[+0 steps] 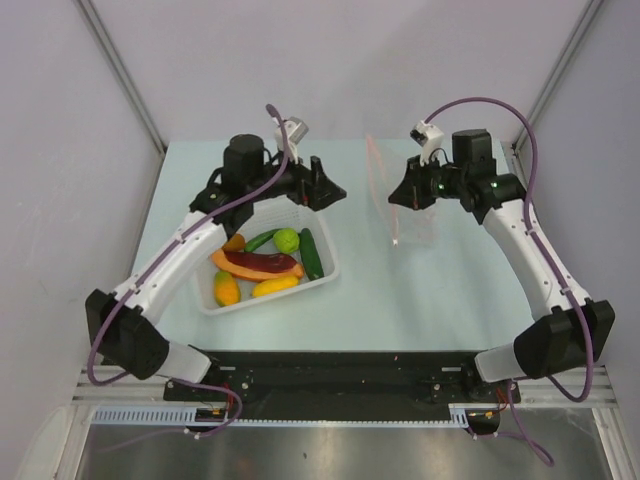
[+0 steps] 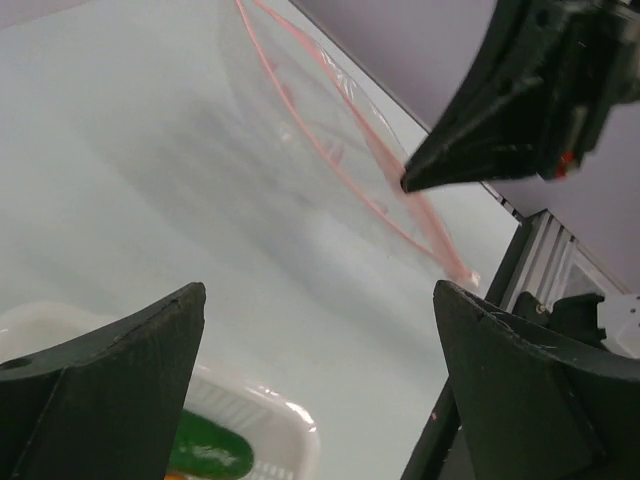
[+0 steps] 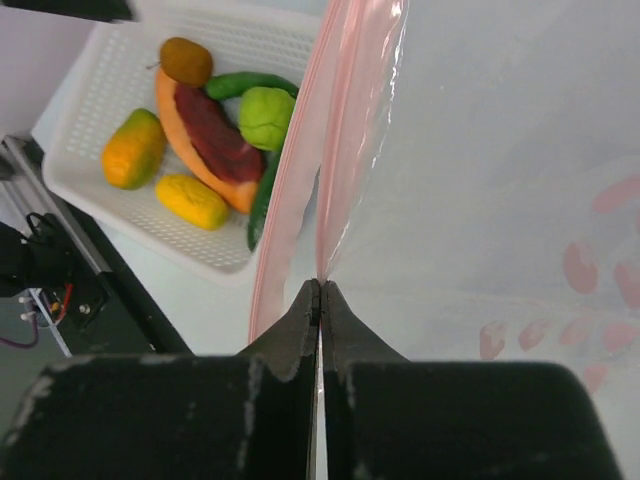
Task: Place the food in the zip-top bag and seal the zipper
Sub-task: Open the zipper of the food storage bag at the center of the board.
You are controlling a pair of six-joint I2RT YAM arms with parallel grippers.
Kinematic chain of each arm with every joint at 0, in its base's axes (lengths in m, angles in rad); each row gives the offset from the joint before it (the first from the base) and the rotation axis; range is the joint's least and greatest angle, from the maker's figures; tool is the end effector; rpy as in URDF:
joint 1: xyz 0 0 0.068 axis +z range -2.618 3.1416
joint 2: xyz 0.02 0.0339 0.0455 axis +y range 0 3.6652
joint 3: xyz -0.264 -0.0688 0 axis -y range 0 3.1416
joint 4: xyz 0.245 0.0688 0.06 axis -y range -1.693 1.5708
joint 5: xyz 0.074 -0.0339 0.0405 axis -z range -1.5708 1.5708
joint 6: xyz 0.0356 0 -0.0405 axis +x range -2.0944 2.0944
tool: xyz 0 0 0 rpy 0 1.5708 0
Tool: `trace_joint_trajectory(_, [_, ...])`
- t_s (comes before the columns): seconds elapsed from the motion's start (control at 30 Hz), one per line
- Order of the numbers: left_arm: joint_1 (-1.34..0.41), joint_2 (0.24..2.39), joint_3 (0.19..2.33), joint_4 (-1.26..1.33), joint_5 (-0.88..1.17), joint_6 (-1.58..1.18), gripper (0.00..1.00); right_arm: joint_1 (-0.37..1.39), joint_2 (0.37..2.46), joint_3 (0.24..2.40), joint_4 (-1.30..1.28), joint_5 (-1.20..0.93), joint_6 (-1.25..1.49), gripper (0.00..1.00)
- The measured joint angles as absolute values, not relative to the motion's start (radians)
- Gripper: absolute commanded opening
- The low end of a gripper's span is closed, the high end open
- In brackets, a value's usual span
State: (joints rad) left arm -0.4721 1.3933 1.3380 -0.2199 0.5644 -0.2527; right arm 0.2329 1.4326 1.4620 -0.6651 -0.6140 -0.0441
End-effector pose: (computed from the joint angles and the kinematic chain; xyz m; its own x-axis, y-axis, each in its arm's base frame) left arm 0.2777 -0.1632 0.3914 -0.4450 -0.0100 -0.8955 0.7554 0.5328 -0.3814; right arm 0.2966 0.0914 0.3809 -0.5489 -0.1672 -0.8190 -0.6646 0.6816 0.3063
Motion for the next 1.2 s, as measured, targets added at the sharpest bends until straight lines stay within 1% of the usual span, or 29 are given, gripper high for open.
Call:
trace_joint_trajectory(0.07, [-0.510, 1.439, 1.371, -0.214, 0.512, -0.300, 0.99, 0.264, 1.401, 1.434, -0.636, -0.614, -0.017, 0.00])
trace_joint_trajectory(0.1, [-0.532, 1.453, 1.372, -0.215, 0.481, -0.319, 0.97, 0.278, 1.386, 1.419, -0.627, -0.614, -0.006, 0.00])
trace_joint_trajectory(0.17, [-0.574, 1.478, 1.372, -0.222, 0.417, -0.347, 0.88, 0.296, 1.366, 1.398, -0.613, -0.614, 0.013, 0.00])
trace_joint_trajectory(0.2, [-0.595, 1.490, 1.372, -0.223, 0.391, -0.359, 0.80, 0.300, 1.361, 1.391, -0.607, -0.614, 0.021, 0.00])
trace_joint_trajectory(0.27, [-0.626, 1.517, 1.375, -0.227, 0.349, -0.379, 0.72, 0.304, 1.351, 1.377, -0.596, -0.614, 0.035, 0.00])
trace_joint_trajectory(0.3, [-0.636, 1.531, 1.378, -0.228, 0.337, -0.391, 0.64, 0.305, 1.346, 1.369, -0.591, -0.615, 0.041, 0.00])
trace_joint_trajectory(0.37, [-0.650, 1.567, 1.386, -0.232, 0.321, -0.415, 0.52, 0.308, 1.334, 1.353, -0.585, -0.619, 0.051, 0.00])
trace_joint_trajectory(0.4, [-0.652, 1.583, 1.388, -0.236, 0.316, -0.426, 0.43, 0.308, 1.328, 1.347, -0.584, -0.621, 0.053, 0.00])
trace_joint_trajectory(0.5, [-0.652, 1.620, 1.388, -0.253, 0.309, -0.451, 0.22, 0.309, 1.308, 1.327, -0.583, -0.637, 0.053, 0.00])
trace_joint_trajectory(0.53, [-0.652, 1.628, 1.388, -0.255, 0.308, -0.458, 0.20, 0.310, 1.301, 1.321, -0.585, -0.642, 0.052, 0.00])
trace_joint_trajectory(0.57, [-0.652, 1.632, 1.387, -0.257, 0.310, -0.462, 0.22, 0.311, 1.294, 1.318, -0.586, -0.646, 0.052, 0.00])
trace_joint_trajectory(0.6, [-0.652, 1.632, 1.386, -0.257, 0.315, -0.471, 0.27, 0.311, 1.289, 1.315, -0.586, -0.647, 0.051, 0.00])
trace_joint_trajectory(0.63, [-0.652, 1.629, 1.382, -0.250, 0.321, -0.475, 0.34, 0.311, 1.283, 1.313, -0.587, -0.649, 0.051, 0.00])
trace_joint_trajectory(0.67, [-0.652, 1.622, 1.373, -0.237, 0.327, -0.481, 0.49, 0.311, 1.278, 1.311, -0.587, -0.649, 0.051, 0.00])
trace_joint_trajectory(0.77, [-0.652, 1.580, 1.309, -0.191, 0.352, -0.515, 0.61, 0.311, 1.266, 1.305, -0.585, -0.643, 0.052, 0.00])
trace_joint_trajectory(0.97, [-0.652, 1.494, 1.258, -0.133, 0.382, -0.572, 0.65, 0.311, 1.254, 1.280, -0.577, -0.633, 0.052, 0.00])
trace_joint_trajectory(1.1, [-0.653, 1.476, 1.260, -0.089, 0.394, -0.604, 0.65, 0.315, 1.253, 1.264, -0.567, -0.642, 0.053, 0.00])
trace_joint_trajectory(1.13, [-0.654, 1.481, 1.265, -0.088, 0.392, -0.611, 0.65, 0.317, 1.253, 1.261, -0.565, -0.646, 0.053, 0.00])
trace_joint_trajectory(1.2, [-0.659, 1.499, 1.280, -0.096, 0.389, -0.615, 0.59, 0.320, 1.253, 1.259, -0.559, -0.656, 0.054, 0.00])
